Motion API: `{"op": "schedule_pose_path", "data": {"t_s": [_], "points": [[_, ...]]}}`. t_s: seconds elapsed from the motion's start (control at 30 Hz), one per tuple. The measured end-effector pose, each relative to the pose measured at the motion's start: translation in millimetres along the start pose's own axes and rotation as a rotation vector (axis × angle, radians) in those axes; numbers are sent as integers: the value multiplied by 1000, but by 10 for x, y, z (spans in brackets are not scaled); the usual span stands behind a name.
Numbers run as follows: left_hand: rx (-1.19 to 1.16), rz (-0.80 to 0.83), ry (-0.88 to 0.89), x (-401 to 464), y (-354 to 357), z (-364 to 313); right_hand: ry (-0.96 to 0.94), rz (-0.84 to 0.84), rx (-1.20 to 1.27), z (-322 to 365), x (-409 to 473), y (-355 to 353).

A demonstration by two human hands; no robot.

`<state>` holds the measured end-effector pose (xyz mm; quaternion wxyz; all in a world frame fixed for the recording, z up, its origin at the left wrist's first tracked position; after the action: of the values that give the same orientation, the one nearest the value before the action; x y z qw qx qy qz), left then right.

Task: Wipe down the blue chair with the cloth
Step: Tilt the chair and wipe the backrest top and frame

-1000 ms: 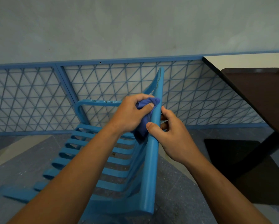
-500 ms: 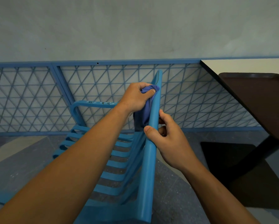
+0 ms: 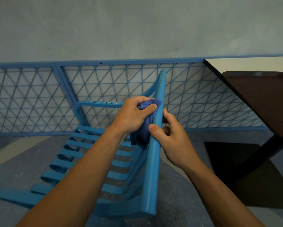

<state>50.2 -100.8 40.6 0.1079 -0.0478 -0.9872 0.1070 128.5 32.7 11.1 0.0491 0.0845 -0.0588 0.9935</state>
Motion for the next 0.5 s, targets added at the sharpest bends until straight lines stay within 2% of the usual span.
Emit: {"op": "schedule_pose_path", "data": {"t_s": [0.23, 0.5], "points": [[76, -47, -18, 573, 123, 3, 9, 6, 57, -51, 11, 10], [198, -88, -59, 930, 229, -36, 23, 4, -34, -26, 29, -44]]}}
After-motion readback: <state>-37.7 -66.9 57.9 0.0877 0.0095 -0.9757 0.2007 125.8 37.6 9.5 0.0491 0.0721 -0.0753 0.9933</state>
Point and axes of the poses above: each hand's wrist, its own x-axis towards the middle knuckle, its own y-axis out of the palm, z = x × y, the point moved 3 cm from there along x, towards the middle knuckle, and after that the axes turned 6 degrees about -z, right-handed, at the moved point
